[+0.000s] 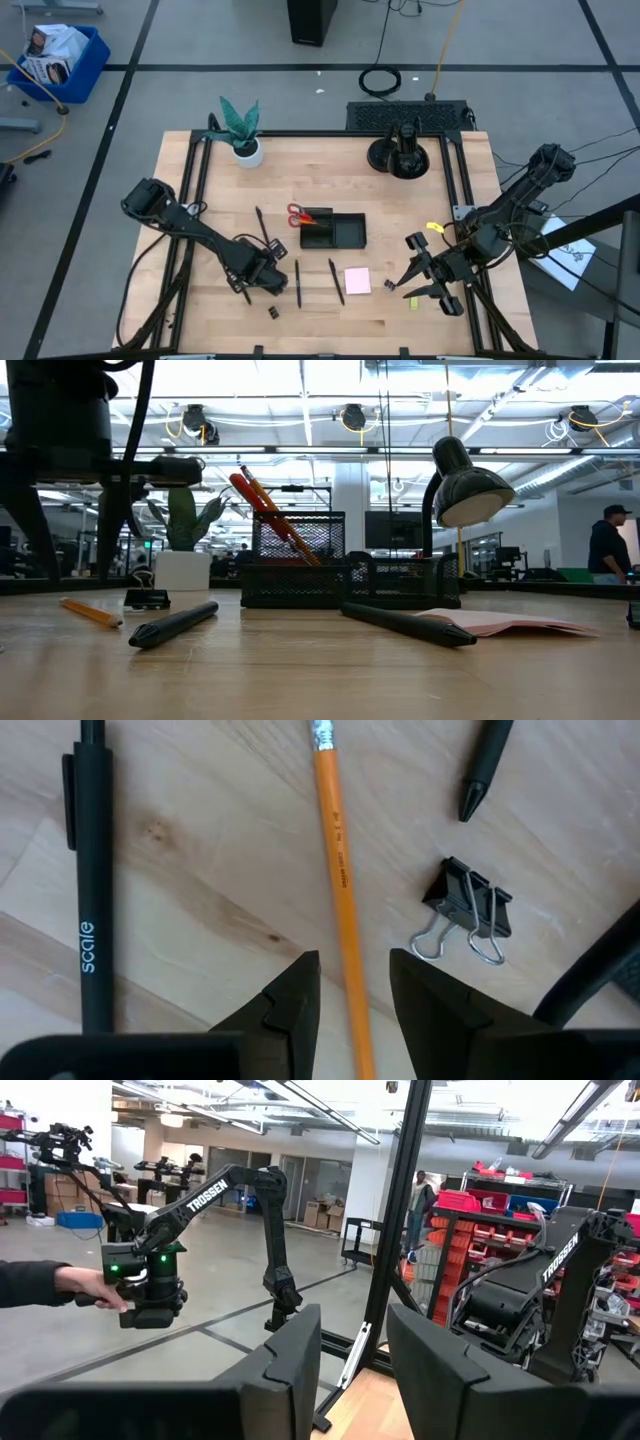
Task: Pick and place office supplies into organizer
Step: Put the orange pencil into the desk organizer
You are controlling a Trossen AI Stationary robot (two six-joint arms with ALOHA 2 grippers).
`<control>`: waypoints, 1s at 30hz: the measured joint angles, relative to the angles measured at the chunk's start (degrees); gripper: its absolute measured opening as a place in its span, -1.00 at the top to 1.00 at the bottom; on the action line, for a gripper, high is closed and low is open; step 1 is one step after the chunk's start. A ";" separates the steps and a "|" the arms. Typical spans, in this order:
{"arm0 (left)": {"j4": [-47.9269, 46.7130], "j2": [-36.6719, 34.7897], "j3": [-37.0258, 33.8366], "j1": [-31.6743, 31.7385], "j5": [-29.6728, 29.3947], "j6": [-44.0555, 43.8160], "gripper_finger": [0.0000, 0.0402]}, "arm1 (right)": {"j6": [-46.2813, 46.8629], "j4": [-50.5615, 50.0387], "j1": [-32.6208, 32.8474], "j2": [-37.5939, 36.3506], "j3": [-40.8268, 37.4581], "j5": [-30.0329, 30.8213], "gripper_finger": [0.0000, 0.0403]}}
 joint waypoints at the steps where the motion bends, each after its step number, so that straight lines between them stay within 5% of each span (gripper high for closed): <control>1: -0.06 0.00 0.00 0.00 0.00 0.00 0.37 | 0.00 0.01 -0.02 0.00 0.00 0.01 0.45; 30: 0.25 4.61 0.02 2.09 1.45 -1.73 0.37 | 0.85 -0.62 -0.02 0.00 0.00 -0.01 0.45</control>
